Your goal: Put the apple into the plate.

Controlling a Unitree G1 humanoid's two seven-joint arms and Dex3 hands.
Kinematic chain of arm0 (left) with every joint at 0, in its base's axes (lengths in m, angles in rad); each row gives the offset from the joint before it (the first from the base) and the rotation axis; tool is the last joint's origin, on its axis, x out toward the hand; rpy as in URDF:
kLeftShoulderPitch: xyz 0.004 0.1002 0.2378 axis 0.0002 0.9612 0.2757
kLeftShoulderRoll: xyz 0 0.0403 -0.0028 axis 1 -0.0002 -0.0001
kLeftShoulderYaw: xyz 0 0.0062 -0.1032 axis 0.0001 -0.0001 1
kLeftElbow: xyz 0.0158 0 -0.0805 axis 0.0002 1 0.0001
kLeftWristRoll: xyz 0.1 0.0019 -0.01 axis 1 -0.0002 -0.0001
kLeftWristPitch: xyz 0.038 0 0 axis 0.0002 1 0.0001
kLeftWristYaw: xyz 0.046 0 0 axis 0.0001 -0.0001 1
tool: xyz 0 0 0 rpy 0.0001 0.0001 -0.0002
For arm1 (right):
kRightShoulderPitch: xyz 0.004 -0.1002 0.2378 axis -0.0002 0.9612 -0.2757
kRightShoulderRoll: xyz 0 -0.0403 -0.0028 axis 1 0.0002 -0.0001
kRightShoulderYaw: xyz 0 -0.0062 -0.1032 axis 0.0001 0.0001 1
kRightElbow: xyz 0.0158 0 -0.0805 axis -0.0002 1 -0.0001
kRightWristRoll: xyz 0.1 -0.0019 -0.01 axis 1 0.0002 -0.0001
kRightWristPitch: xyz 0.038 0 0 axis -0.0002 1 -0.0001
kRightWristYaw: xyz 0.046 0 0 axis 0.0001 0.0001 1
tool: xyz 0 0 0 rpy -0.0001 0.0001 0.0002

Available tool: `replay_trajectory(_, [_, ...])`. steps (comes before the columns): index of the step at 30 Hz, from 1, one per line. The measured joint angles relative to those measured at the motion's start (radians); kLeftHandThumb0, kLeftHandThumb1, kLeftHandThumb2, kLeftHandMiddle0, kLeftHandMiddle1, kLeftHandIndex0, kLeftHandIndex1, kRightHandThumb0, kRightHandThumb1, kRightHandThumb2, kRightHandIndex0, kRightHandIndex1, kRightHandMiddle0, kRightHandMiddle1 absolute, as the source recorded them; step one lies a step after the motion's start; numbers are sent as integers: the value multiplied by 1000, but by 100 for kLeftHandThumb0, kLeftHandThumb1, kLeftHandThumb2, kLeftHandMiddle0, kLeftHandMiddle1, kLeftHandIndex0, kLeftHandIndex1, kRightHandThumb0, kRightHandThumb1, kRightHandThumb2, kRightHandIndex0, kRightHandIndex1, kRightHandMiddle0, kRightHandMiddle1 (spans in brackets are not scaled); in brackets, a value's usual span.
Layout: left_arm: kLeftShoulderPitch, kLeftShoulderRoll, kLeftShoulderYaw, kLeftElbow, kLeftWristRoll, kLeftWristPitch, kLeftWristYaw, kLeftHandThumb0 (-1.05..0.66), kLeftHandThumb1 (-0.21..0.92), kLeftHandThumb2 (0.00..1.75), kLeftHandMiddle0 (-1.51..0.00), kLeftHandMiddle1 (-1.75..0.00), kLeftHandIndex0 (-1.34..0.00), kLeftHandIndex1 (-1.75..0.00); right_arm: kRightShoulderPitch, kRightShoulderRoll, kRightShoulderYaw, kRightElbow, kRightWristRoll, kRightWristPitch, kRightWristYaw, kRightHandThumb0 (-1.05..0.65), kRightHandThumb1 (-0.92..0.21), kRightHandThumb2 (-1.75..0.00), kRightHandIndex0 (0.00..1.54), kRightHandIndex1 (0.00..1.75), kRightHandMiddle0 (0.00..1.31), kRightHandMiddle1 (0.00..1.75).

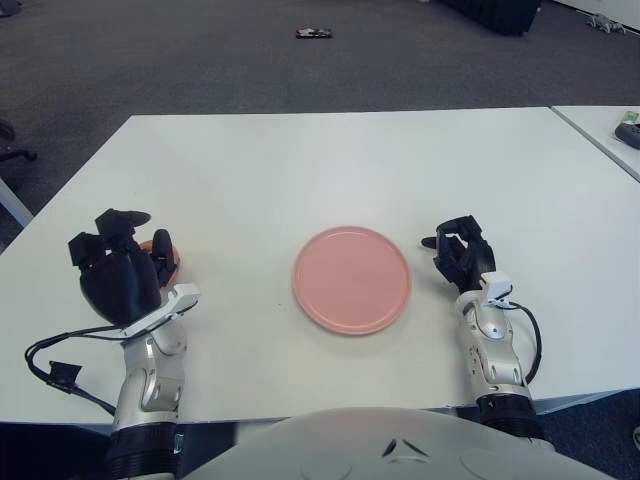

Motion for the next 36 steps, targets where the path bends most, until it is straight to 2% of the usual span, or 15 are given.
replay_trajectory(4, [2,2,7,-2,-3,45,-31,-102,92,56,0,-66,0,-39,0,0,0,0,0,-1,1,-36,-82,-67,47,118,25,175])
replay_trajectory(7, [5,6,6,-2,-18,49,-48,-104,92,53,0,-43,0,-26,0,0,0,0,0,-1,1,-36,-83,-66,47,118,24,175])
replay_trajectory(8, [7,8,5,-2,-23,49,-54,-104,92,53,0,-40,0,-25,0,0,0,1,-1,-1,1,-36,-83,-65,47,118,24,175])
replay_trajectory(10, [8,14,3,-2,-32,47,-60,-105,92,51,0,-21,0,-15,0,0,0,1,-1,-1,1,-36,-83,-65,47,118,24,175])
replay_trajectory(13, [8,30,-4,-1,-40,34,-75,-105,92,48,0,-7,0,-6,0,-1,-1,2,-1,-1,0,-36,-84,-65,47,118,24,175])
replay_trajectory(26, [25,103,-33,7,-76,10,-186,-105,91,32,0,0,0,0,0,-1,-4,9,-1,-2,-1,-36,-82,-67,47,119,25,175])
replay_trajectory(36, [41,170,-39,45,-131,-60,-271,-105,91,23,0,0,0,0,-1,-1,-6,9,-5,-1,-5,-36,-84,-64,47,119,24,175])
